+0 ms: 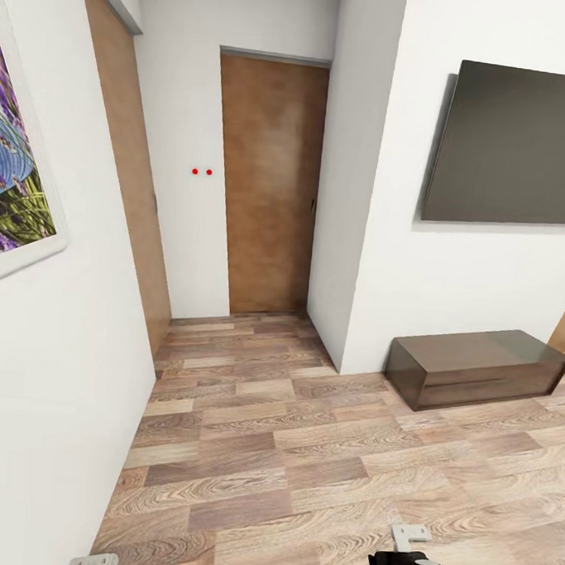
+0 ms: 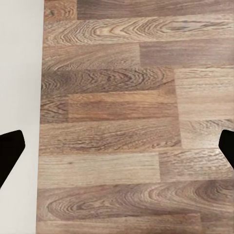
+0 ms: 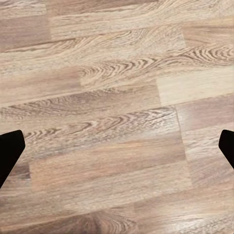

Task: In the bedroom, move the book from the bed onto either nightstand, and place the two sandals side by side next to the bed.

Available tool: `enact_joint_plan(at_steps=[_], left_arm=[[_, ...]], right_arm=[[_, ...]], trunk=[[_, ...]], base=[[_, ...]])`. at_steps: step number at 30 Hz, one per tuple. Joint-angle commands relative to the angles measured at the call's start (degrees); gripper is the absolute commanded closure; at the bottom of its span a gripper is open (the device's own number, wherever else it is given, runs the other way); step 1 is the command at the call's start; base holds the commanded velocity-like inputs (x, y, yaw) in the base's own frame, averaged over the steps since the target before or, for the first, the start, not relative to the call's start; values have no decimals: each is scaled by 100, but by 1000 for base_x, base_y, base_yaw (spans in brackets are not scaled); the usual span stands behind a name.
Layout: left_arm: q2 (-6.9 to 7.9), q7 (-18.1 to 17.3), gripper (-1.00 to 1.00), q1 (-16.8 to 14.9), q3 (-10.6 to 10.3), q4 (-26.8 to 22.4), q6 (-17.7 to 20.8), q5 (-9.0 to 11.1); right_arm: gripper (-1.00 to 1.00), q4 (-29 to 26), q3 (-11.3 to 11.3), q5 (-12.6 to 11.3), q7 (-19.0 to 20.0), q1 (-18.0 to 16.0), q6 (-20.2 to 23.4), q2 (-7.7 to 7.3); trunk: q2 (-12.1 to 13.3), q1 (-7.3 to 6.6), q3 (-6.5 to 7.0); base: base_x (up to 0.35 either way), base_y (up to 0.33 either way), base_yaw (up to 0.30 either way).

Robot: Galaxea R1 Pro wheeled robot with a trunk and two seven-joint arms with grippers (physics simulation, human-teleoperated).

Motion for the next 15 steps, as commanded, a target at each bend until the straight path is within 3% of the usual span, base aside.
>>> enact_joint_plan(at_steps=[1, 4, 12, 15], left_arm=[[4, -15, -100, -5, -44, 7, -21, 58], [3, -11, -100, -3, -44, 8, -17, 58], [-257, -36, -100, 122, -48, -21, -10, 15], [-288, -38, -100, 134, -52, -24, -10, 9]], right_arm=[[-100, -13, 16, 1, 3, -1, 36, -2], [-100, -29, 15, 1, 2, -10, 37, -1], [-100, -285, -95, -20, -2, 250, 3, -50], [-100, -352, -106, -23, -2, 347, 2, -56]], trunk=[[-4, 0, -6], [-4, 0, -6], [-4, 0, -6], [-4, 0, -6]], base=[[0, 0, 0], [0, 0, 0], [0, 0, 0], [0, 0, -2]])
